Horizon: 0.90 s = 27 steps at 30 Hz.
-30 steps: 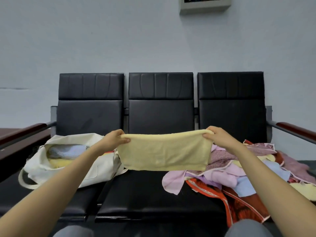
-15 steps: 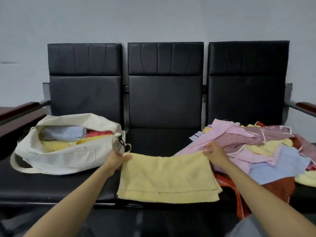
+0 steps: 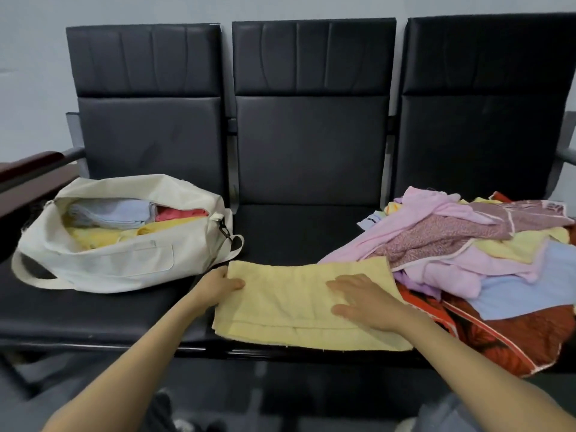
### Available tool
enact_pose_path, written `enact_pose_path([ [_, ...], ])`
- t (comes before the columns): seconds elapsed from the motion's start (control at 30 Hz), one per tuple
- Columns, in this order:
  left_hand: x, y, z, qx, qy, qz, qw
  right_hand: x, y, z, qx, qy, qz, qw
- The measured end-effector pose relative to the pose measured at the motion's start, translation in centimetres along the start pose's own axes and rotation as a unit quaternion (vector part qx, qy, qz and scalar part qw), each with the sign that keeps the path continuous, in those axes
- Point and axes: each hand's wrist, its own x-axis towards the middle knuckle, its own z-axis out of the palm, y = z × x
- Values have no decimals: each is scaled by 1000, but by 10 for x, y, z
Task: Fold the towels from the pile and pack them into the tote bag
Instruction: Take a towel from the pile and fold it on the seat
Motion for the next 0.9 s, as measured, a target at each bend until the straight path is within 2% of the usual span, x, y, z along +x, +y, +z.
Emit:
enact_pose_path([
  [0.13,-11,3,-20,34,82,56,995,8,-23,15,-17,-64,-29,997],
  [0.23,-16,2,-37,-58,112,48,991,22,-46,22,-23,-68,-50,996],
  [0.33,-21,14,-39,-226,35,32,973,30,-55,21,-23,-79,-46,996],
  [0.4,-23,30,-30,-289,-32,44,956,31,-56,18,-10,-79,-37,996],
  [0.5,-22,56,-2,-327,-105,75,936,29,-51,7,116,8,-27,993],
  [0.6,-19,77,37,-284,-161,88,941,28,-35,-9,299,111,88,944],
  [0.67,-20,90,64,-250,-195,87,944,25,-19,-18,436,116,173,875],
  [0.73,-21,99,89,-212,-209,79,951,19,-5,-22,534,95,219,811],
  [0.8,-22,102,110,-184,-230,58,954,14,3,-21,557,71,236,793],
  [0.9,-21,100,123,-167,-259,32,951,11,6,-17,540,64,233,806],
])
